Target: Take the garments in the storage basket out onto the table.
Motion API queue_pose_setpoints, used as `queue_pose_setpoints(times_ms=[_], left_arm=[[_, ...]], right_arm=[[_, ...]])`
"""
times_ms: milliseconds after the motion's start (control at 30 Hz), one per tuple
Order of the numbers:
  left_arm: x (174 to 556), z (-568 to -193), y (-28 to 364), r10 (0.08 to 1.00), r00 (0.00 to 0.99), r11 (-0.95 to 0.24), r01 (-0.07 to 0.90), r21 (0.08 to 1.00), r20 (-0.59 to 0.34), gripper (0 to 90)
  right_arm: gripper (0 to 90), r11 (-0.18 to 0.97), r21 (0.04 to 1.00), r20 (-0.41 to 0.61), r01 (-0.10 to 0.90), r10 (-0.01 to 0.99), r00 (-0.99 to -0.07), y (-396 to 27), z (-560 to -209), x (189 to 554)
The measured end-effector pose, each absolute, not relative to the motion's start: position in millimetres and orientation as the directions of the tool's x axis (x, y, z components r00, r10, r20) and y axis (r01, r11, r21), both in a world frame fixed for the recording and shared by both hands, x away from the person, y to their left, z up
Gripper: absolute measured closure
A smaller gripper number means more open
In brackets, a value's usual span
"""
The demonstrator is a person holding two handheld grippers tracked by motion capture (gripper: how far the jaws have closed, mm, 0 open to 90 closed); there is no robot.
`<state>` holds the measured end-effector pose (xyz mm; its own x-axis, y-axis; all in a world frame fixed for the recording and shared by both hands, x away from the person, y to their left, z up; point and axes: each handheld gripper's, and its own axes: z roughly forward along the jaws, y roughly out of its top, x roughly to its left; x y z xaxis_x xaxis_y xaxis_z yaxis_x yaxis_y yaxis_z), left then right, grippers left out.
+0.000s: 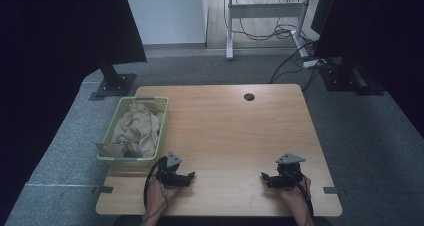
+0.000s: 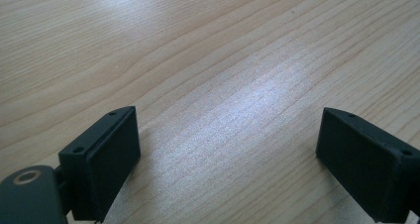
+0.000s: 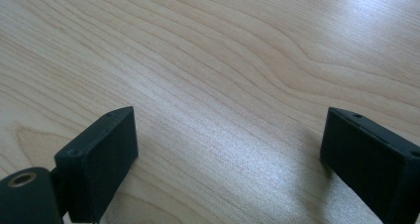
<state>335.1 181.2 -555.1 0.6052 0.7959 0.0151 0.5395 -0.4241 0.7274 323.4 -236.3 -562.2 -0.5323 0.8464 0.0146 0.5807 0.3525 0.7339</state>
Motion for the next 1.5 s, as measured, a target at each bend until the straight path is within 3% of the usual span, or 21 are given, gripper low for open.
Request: queue_pose_setpoints(times_ms=[767, 1500], left_arm=[[334.4, -552.1, 184.3, 0.794, 0.608, -0.408, 0.546, 0.732, -0.012, 15.0], [337.8, -513.3, 181.6, 0.762, 0.647, -0.418, 0.517, 0.747, -0.021, 16.7]], right_arm=[[7.2, 0.365, 0.734, 0.014, 0.573, 0.835, -0.550, -235.9, -562.2, 322.3], [7.2, 0.376, 0.734, 0.013, 0.565, 0.824, -0.566, -235.6, -562.2, 321.5]])
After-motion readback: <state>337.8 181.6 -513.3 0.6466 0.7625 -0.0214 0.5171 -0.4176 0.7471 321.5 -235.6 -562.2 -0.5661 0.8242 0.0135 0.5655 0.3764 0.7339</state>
